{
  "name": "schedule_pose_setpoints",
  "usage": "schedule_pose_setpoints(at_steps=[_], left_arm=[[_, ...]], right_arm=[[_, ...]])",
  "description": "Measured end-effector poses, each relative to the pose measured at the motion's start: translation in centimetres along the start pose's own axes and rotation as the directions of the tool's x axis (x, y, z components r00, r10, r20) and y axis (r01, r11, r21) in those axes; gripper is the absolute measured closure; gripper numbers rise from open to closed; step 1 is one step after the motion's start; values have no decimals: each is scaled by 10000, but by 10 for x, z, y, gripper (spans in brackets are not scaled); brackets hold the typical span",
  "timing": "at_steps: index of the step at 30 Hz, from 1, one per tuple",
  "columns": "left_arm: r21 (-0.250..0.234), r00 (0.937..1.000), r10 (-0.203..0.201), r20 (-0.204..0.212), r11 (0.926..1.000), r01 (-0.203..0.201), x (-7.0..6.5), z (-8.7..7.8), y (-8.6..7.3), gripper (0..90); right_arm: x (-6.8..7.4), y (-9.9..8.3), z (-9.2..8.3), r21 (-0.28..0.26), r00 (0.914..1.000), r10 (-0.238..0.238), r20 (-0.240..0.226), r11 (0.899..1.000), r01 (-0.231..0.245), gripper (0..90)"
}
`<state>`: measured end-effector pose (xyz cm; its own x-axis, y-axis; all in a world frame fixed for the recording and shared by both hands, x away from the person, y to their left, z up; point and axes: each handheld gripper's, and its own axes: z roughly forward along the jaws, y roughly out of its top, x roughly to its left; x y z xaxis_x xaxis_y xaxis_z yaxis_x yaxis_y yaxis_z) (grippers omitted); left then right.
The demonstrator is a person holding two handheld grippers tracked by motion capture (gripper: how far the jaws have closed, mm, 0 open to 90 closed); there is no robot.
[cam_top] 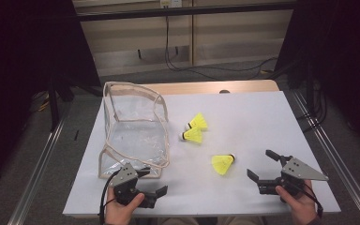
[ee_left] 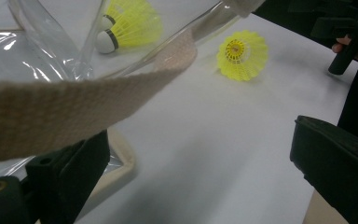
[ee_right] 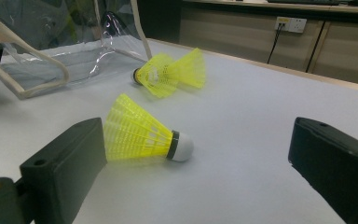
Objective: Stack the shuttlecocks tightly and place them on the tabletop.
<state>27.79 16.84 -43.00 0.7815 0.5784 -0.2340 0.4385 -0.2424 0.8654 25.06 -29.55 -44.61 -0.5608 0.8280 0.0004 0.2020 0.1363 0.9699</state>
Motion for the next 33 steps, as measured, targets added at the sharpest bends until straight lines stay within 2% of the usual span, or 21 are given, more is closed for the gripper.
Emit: schedule_pose_setpoints(at_steps=[14, 17, 25, 33], left_arm=[[-224, 9998, -63, -202, 9997, 58, 12, -11, -3, 44], [-170, 9993, -23, -360, 9999, 17, 16, -15, -3, 40], [-389, 9984, -17, -561, 9992, -5, 23, -19, -4, 40], [-546, 9975, -148, -684, 9984, 111, 30, -23, -4, 40]], right_arm=[[0, 1, 0, -26, 10000, -30, -3, 10000, 30, 30], [0, 1, 0, -43, 10000, -12, 4, 10000, 12, 30], [0, 1, 0, -35, 10000, -55, -10, 10000, 55, 30], [0, 1, 0, -30, 10000, -43, 12, 10000, 43, 30]])
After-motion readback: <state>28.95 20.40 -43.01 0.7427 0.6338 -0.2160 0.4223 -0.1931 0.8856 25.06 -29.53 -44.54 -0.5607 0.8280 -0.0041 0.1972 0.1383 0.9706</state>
